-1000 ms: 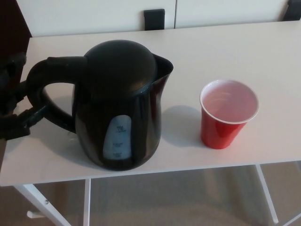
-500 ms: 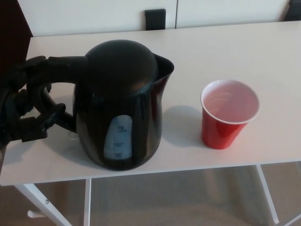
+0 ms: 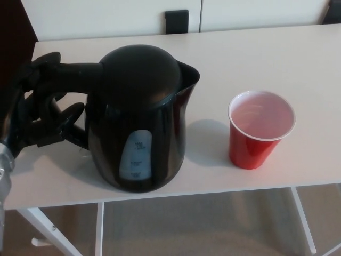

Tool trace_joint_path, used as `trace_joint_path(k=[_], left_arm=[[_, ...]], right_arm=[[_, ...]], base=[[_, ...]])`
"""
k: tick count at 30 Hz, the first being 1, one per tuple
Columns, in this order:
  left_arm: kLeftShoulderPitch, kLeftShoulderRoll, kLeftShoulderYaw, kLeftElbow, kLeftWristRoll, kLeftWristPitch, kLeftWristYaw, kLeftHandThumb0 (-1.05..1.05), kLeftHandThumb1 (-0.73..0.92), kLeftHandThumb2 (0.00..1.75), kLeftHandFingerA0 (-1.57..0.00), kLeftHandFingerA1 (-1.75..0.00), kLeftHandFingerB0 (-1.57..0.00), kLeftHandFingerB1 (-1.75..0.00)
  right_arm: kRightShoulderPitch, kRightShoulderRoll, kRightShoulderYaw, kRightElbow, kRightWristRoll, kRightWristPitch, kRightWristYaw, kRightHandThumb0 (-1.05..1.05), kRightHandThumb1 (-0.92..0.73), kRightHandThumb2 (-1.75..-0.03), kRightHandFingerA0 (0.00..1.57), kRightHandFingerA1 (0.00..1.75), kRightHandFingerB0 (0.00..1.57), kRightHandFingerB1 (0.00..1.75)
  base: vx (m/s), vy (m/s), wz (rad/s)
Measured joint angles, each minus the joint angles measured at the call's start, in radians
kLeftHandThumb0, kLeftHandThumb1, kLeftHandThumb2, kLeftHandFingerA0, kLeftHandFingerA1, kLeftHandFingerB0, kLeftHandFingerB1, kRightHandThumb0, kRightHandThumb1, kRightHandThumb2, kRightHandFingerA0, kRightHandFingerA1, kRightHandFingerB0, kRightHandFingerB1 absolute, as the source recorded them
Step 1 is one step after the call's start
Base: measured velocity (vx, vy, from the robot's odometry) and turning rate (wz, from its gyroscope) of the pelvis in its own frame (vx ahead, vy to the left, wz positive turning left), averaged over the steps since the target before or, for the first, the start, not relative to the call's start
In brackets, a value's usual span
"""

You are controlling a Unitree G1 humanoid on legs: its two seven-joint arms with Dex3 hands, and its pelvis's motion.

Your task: The robot walk towards a table in front and uses its left hand to pick up the pot from the base and pour water to the cup on the right hand side

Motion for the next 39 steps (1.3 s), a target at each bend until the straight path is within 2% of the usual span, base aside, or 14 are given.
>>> trace_joint_path(k=[13, 14, 19, 22, 23, 24, 25, 26, 27, 28, 29, 30, 31, 39], left_arm=[[-0.052, -0.011, -0.005, 0.072, 0.039, -0.026, 0.035, -0.36, 0.47, 0.63, -0.33, -0.4, -0.25, -0.36], [-0.058, -0.011, -0.006, 0.078, 0.041, -0.026, 0.037, -0.3, 0.52, 0.56, -0.39, -0.36, -0.28, -0.31], [-0.093, -0.011, -0.019, 0.104, 0.065, -0.027, 0.058, -0.28, 0.53, 0.56, -0.37, -0.37, -0.28, -0.31], [-0.117, -0.011, -0.028, 0.13, 0.079, -0.029, 0.067, -0.3, 0.52, 0.56, -0.43, -0.38, -0.3, -0.31], [-0.125, -0.011, -0.032, 0.14, 0.083, -0.031, 0.07, -0.31, 0.53, 0.56, -0.52, -0.4, -0.39, -0.34], [-0.137, -0.011, -0.035, 0.154, 0.086, -0.032, 0.075, -0.4, 0.46, 0.69, -0.58, -0.5, -0.45, -0.45], [-0.146, -0.012, -0.037, 0.164, 0.089, -0.032, 0.078, -0.32, 0.53, 0.56, -0.72, -0.57, -0.7, -0.51], [-0.163, -0.014, -0.043, 0.184, 0.098, -0.032, 0.088, -0.32, 0.53, 0.56, -0.72, -0.57, -0.7, -0.51], [-0.172, -0.015, -0.047, 0.194, 0.103, -0.032, 0.094, -0.34, 0.61, 0.59, -0.66, -1.56, -0.59, -1.53], [-0.186, -0.015, -0.052, 0.21, 0.113, -0.032, 0.103, -0.34, 0.61, 0.59, -0.66, -1.56, -0.59, -1.53], [-0.213, -0.014, -0.066, 0.247, 0.131, -0.039, 0.121, -0.26, 0.61, 0.57, -0.74, -1.75, -0.59, -1.71], [-0.219, -0.014, -0.069, 0.255, 0.135, -0.041, 0.126, -0.26, 0.61, 0.57, -0.74, -1.75, -0.59, -1.71], [-0.24, -0.013, -0.078, 0.284, 0.152, -0.049, 0.142, -0.27, 0.62, 0.57, -0.82, -1.75, -0.61, -1.75], [-0.343, -0.026, -0.101, 0.413, 0.213, -0.109, 0.232, -0.22, 0.62, 0.55, -0.79, -1.75, -0.59, -1.75]], right_arm=[[-0.007, -0.005, 0.012, -0.019, -0.006, 0.005, -0.002, -0.16, -0.56, -0.55, 0.66, 0.49, 0.33, 0.34], [-0.008, -0.005, 0.012, -0.02, -0.007, 0.006, -0.002, -0.17, -0.55, -0.58, 0.65, 0.5, 0.33, 0.35], [-0.021, -0.005, 0.012, -0.019, -0.007, 0.01, -0.005, -0.12, -0.58, -0.57, 0.65, 0.49, 0.33, 0.35], [-0.029, -0.005, 0.013, -0.019, -0.008, 0.011, -0.007, -0.14, -0.57, -0.56, 0.64, 0.49, 0.34, 0.35], [-0.031, -0.005, 0.013, -0.02, -0.008, 0.011, -0.007, -0.13, -0.57, -0.56, 0.65, 0.49, 0.34, 0.35], [-0.031, -0.005, 0.013, -0.023, -0.008, 0.012, -0.008, -0.14, -0.56, -0.56, 0.66, 0.5, 0.34, 0.35], [-0.031, -0.005, 0.013, -0.027, -0.009, 0.013, -0.009, -0.16, -0.57, -0.58, 0.65, 0.51, 0.33, 0.36], [-0.033, -0.005, 0.013, -0.032, -0.009, 0.015, -0.012, -0.16, -0.57, -0.58, 0.65, 0.51, 0.33, 0.36], [-0.033, -0.005, 0.013, -0.034, -0.008, 0.016, -0.013, -0.15, -0.55, -0.56, 0.68, 0.51, 0.36, 0.35], [-0.034, -0.005, 0.013, -0.037, -0.008, 0.017, -0.013, -0.15, -0.55, -0.56, 0.68, 0.51, 0.36, 0.35], [-0.037, -0.005, 0.013, -0.038, -0.009, 0.019, -0.016, -0.19, -0.55, -0.58, 0.67, 0.52, 0.34, 0.36], [-0.038, -0.005, 0.014, -0.038, -0.009, 0.019, -0.017, -0.19, -0.55, -0.58, 0.67, 0.52, 0.34, 0.36], [-0.041, -0.005, 0.015, -0.039, -0.01, 0.02, -0.02, -0.19, -0.57, -0.58, 0.67, 0.52, 0.33, 0.36], [-0.059, -0.008, 0.034, -0.071, -0.03, 0.026, -0.043, -0.16, -0.55, -0.56, 0.69, 0.51, 0.36, 0.35]], base=[[0.0, 0.0, 0.0], [0.0, 0.0, 0.0], [0.0, 0.0, 0.0], [0.0, 0.0, 0.0], [0.0, 0.0, 0.0], [0.0, 0.0, 0.0], [0.0, 0.0, 0.0], [0.0, 0.0, 0.0], [0.0, 0.0, 0.0], [0.0, 0.0, 0.0], [0.0, 0.0, 0.0], [0.0, 0.0, 0.0], [0.0, 0.0, 0.0], [0.0, 0.0, 0.0]])
